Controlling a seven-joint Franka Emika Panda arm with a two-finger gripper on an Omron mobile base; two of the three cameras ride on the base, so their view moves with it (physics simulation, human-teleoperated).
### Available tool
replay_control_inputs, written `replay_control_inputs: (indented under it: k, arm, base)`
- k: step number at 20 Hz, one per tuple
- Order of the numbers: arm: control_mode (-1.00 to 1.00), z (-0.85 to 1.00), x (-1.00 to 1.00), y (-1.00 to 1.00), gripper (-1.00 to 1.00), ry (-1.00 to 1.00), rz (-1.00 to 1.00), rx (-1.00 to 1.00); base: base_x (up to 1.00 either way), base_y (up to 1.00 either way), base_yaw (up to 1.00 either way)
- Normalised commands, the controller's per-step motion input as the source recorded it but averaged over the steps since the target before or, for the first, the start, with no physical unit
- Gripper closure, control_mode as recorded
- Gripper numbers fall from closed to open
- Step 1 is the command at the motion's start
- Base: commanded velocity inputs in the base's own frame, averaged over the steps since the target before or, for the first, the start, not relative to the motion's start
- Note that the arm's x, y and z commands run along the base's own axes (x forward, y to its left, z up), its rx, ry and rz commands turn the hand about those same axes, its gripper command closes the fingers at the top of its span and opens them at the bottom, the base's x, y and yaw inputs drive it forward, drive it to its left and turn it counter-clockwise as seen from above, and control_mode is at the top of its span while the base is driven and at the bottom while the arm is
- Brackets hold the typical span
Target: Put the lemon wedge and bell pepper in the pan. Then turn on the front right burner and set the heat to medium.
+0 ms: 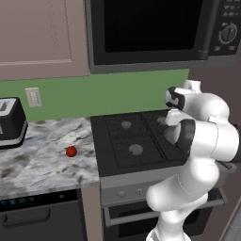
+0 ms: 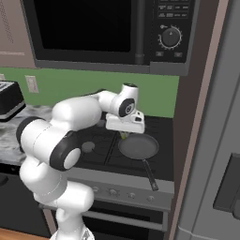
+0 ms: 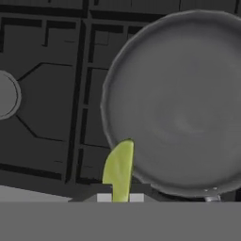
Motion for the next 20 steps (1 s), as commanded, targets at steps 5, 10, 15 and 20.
replay_control_inputs:
  k: [5, 10, 15, 20]
  arm:
    - [-1.00, -0.31, 0.32, -0.16, 1.00, 0.00, 0.00, 0.00]
    - [-1.00, -0.26, 0.35, -0.10, 1.00, 0.00, 0.00, 0.00]
    - [-1.00, -0.22, 0.29, -0.07, 1.00, 0.00, 0.00, 0.00]
    - [-1.00, -0.25, 0.03, -0.09, 1.00, 0.00, 0.00, 0.00]
  base:
    - [0.00, 0.00, 0.00]
    - [0.00, 0.00, 0.00]
    - [0.00, 0.00, 0.00]
    - [0.00, 0.00, 0.00]
